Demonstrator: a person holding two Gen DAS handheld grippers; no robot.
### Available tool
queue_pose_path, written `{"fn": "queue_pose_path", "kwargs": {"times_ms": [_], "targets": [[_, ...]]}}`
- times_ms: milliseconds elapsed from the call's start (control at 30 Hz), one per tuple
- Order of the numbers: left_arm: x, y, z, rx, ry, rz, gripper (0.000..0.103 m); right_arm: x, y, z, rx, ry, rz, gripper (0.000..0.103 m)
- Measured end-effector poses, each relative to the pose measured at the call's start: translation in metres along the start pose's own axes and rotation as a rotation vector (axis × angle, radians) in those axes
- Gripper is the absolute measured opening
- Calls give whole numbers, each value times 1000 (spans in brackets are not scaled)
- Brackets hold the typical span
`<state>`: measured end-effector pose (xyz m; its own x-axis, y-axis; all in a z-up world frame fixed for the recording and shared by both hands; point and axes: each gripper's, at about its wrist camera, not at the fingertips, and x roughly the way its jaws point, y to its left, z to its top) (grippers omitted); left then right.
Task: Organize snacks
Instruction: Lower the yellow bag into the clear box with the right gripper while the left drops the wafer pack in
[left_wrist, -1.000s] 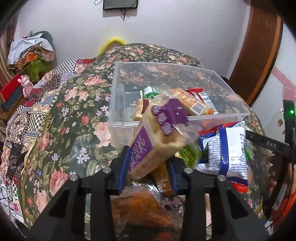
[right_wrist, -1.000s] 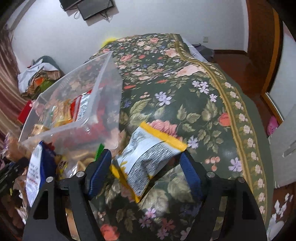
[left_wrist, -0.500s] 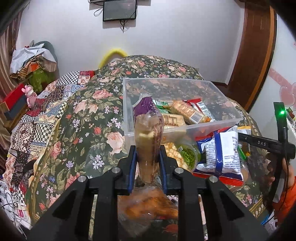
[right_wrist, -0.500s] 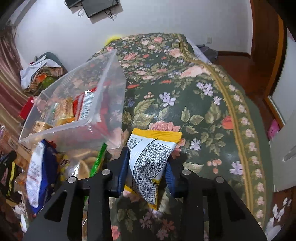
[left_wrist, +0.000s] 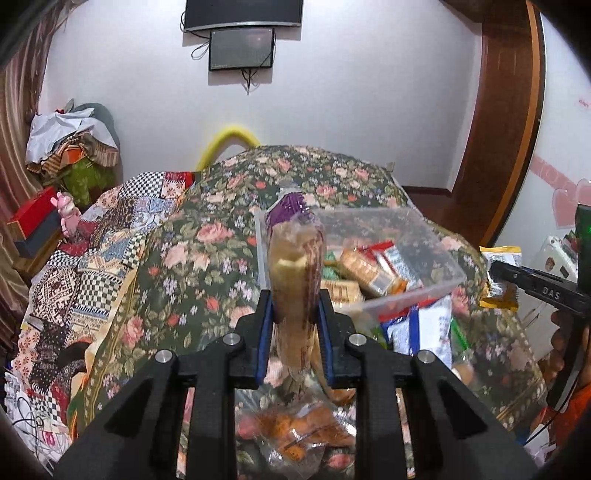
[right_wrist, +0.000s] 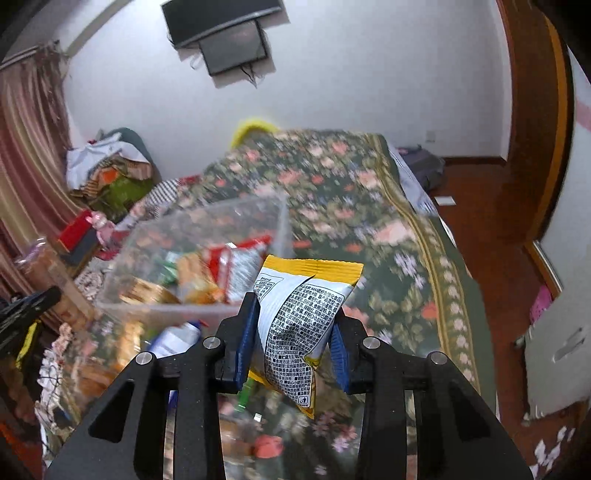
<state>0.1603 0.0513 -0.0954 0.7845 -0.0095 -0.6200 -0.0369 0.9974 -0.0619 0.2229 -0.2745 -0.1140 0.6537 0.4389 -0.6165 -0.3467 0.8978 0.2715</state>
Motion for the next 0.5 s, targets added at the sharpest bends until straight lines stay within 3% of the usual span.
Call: {"fn": "queue_pose_path", "kwargs": {"times_ms": [267,500], "targets": [[15,-3,33,-5,-38,-13,22,5,32,23,-41,-60,81,33],[46,-6,50,15,-10,6,22,30,59,38,-76,-61,132,33]]}}
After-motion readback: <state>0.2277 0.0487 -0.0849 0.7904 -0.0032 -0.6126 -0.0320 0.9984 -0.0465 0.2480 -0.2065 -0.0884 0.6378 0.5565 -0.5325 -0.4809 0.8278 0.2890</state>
